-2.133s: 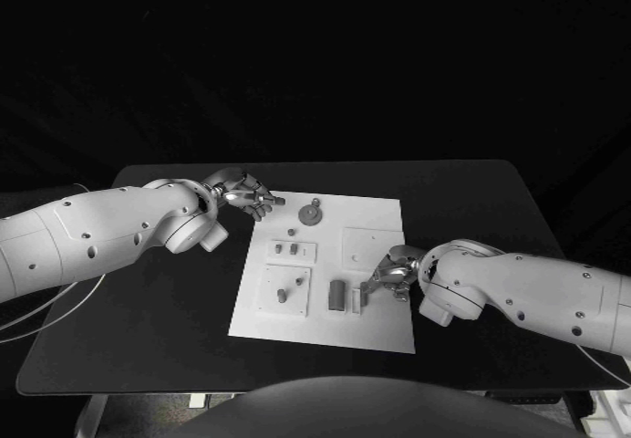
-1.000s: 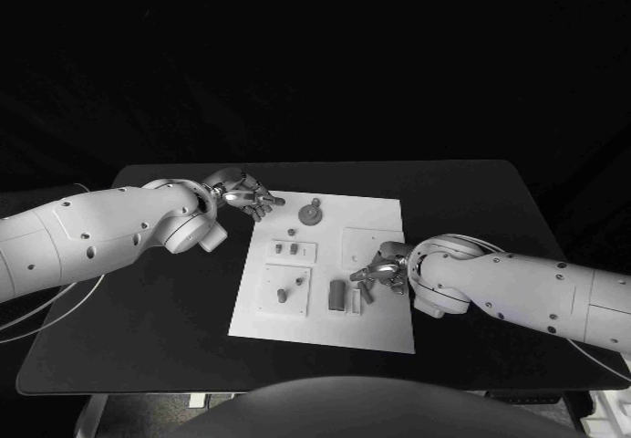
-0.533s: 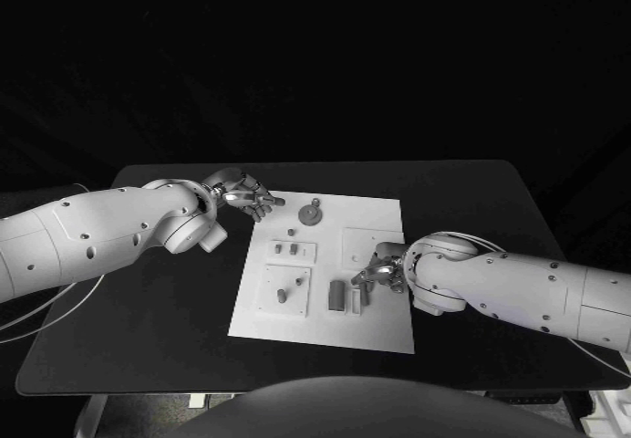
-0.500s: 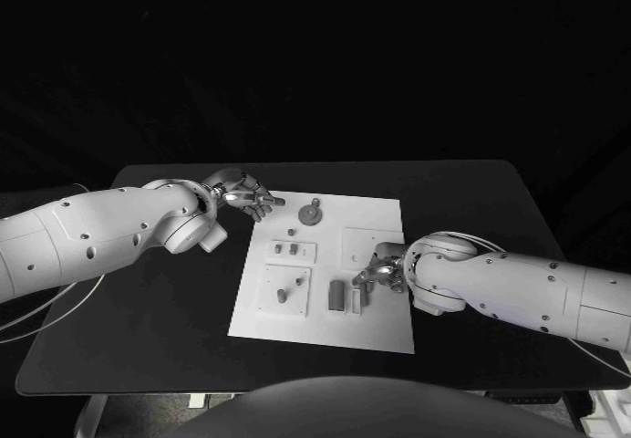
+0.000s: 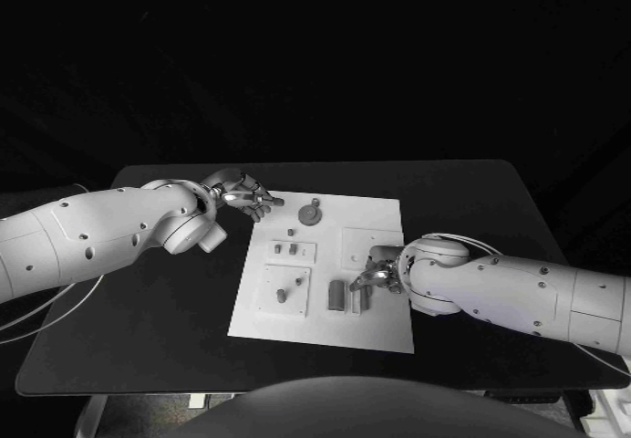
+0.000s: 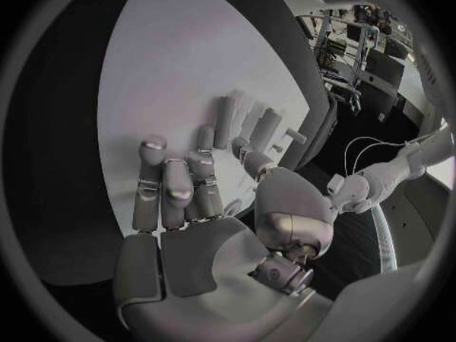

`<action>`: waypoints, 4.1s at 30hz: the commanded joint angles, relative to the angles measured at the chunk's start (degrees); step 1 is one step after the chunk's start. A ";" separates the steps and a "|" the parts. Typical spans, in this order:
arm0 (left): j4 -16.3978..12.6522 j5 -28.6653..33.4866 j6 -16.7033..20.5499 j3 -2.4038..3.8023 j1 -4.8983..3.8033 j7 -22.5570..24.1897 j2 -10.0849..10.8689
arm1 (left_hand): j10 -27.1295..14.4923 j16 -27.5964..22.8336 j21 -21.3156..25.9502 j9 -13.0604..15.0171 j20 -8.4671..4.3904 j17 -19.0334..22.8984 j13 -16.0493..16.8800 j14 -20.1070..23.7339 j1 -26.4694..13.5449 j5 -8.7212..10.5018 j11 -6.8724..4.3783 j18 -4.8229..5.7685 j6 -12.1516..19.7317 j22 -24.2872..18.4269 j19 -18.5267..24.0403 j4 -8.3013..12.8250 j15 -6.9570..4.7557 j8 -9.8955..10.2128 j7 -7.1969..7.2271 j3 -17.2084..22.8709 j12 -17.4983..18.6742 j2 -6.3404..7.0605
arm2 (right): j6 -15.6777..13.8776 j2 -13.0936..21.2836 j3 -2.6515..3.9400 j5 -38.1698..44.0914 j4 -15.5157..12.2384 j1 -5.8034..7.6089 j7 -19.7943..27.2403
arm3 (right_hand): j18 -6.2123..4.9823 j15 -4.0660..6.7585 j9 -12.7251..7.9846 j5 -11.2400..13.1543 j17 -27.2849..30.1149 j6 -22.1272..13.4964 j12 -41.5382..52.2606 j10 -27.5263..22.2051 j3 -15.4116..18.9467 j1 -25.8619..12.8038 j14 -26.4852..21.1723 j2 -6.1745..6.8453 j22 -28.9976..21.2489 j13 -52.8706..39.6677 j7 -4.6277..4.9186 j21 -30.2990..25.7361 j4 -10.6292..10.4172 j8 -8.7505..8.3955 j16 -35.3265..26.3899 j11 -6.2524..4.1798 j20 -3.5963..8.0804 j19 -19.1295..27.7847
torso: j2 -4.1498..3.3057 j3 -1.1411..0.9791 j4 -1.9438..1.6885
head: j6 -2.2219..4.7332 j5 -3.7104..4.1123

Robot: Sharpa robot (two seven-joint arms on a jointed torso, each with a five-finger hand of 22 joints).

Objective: Assemble the parts on the task board

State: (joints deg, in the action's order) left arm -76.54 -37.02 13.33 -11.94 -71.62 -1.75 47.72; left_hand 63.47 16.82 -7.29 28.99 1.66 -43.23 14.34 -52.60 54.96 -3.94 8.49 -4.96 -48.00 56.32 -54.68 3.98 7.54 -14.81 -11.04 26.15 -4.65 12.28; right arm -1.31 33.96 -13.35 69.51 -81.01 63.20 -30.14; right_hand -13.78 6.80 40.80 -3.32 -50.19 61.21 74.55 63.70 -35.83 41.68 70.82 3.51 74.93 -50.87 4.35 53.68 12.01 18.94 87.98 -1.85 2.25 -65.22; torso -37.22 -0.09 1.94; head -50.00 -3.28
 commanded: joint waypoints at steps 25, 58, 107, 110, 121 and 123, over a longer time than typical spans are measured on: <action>0.06 -0.05 -0.55 0.02 -0.06 -0.17 0.05 | 0.11 -0.41 0.43 -0.06 0.17 -0.18 0.15 -0.18 0.47 0.21 -0.25 -0.97 0.24 0.18 0.14 0.33 -0.01 -0.35 0.35 -0.68 0.29 -1.28 | 0.24 2.62 -0.79 -2.57 -0.01 -1.44 1.39 | -1.22 -0.42 -11.37 0.10 2.27 -0.86 -1.35 0.36 -1.48 7.04 -0.49 1.34 0.61 -0.87 0.67 -0.44 4.31 -0.76 -0.93 0.59 -0.20 -0.45 | -0.01 -0.10 0.11 | 0.00 0.10; 0.19 -0.07 -0.78 -0.01 -0.06 -0.44 0.17 | 0.03 -0.57 0.58 -0.13 0.18 -0.27 0.21 -0.18 0.54 0.21 -0.23 -0.95 0.29 0.25 0.17 0.83 0.00 -0.36 0.34 -1.38 0.34 -1.72 | -0.42 6.38 -0.55 -15.72 -2.14 -1.23 3.41 | -1.22 -0.70 -11.60 0.11 2.09 -1.24 -1.85 0.35 -0.74 14.02 -0.78 -2.35 0.96 -1.53 0.68 -0.60 4.79 -0.28 -1.17 0.62 -0.53 0.10 | -0.02 -0.03 0.03 | 0.00 0.03; 0.26 -0.14 -1.17 -0.03 -0.06 -0.66 0.29 | 0.02 -0.64 0.65 -0.16 0.19 -0.31 0.23 -0.19 0.40 0.20 -0.22 -0.95 0.28 0.26 0.15 0.87 0.01 -0.38 0.34 -1.64 0.35 -1.74 | -0.17 6.92 2.64 -24.78 -2.89 -0.83 3.90 | -1.22 -0.75 -11.62 0.11 1.92 -1.24 -1.90 0.43 -0.05 14.79 -0.80 -2.12 0.99 -1.70 0.65 -0.55 4.75 -0.10 -1.16 0.58 -0.68 0.23 | -0.01 -0.02 0.04 | 0.00 -0.13; 0.26 -0.14 -1.13 -0.03 -0.06 -0.65 0.32 | 0.01 -0.65 0.65 -0.16 0.19 -0.31 0.23 -0.19 0.40 0.20 -0.22 -0.95 0.28 0.26 0.15 0.87 0.01 -0.38 0.34 -1.65 0.35 -1.73 | -0.52 7.10 2.98 -24.32 -3.19 -0.83 3.71 | -1.22 -0.75 -11.62 0.12 1.80 -1.23 -1.90 0.43 0.00 14.78 -0.74 -2.10 0.99 -1.71 0.65 -0.55 4.72 -0.09 -1.15 0.59 -0.69 0.23 | -0.01 -0.02 0.04 | 0.00 -0.10; 0.24 -0.15 -1.20 -0.03 -0.06 -0.70 0.32 | 0.01 -0.65 0.66 -0.16 0.19 -0.31 0.23 -0.19 0.38 0.20 -0.22 -0.95 0.28 0.26 0.15 0.87 0.00 -0.38 0.34 -1.67 0.35 -1.72 | -0.15 6.92 3.87 -23.74 -2.92 -0.67 2.59 | -1.22 -0.74 -11.64 0.12 1.75 -1.23 -1.92 0.43 0.21 14.64 -0.71 -1.97 0.98 -1.74 0.66 -0.52 4.66 -0.06 -1.14 0.60 -0.73 0.18 | 0.01 0.04 0.01 | 0.00 -0.03; 0.24 -0.15 -1.21 -0.03 -0.06 -0.73 0.32 | 0.01 -0.66 0.66 -0.16 0.18 -0.32 0.24 -0.19 0.38 0.20 -0.22 -0.95 0.28 0.26 0.15 0.87 0.00 -0.38 0.35 -1.68 0.35 -1.71 | 0.05 6.82 3.86 -23.79 -2.95 -0.67 2.33 | -1.22 -0.74 -11.64 0.12 1.78 -1.23 -1.93 0.43 0.24 14.61 -0.73 -1.94 0.97 -1.75 0.66 -0.52 4.64 -0.06 -1.15 0.60 -0.73 0.17 | 0.01 0.04 0.00 | 0.00 -0.09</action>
State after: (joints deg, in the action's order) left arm -76.21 -37.09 12.76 -12.00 -71.63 -2.68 48.07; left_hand 63.47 16.38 -6.85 28.92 1.66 -43.47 14.50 -52.60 55.64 -3.94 8.49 -4.97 -47.89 56.53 -54.68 4.81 7.54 -14.81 -10.93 24.79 -4.65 11.00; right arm -2.30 40.91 -9.47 45.40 -83.90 62.54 -27.12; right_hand -13.51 5.81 29.07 -2.82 -48.45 59.50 72.93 63.88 -36.04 56.00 70.03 1.34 74.94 -52.56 5.08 53.44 16.68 18.76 87.08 -1.22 1.51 -65.11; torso -37.22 -0.10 1.98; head -50.00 -3.32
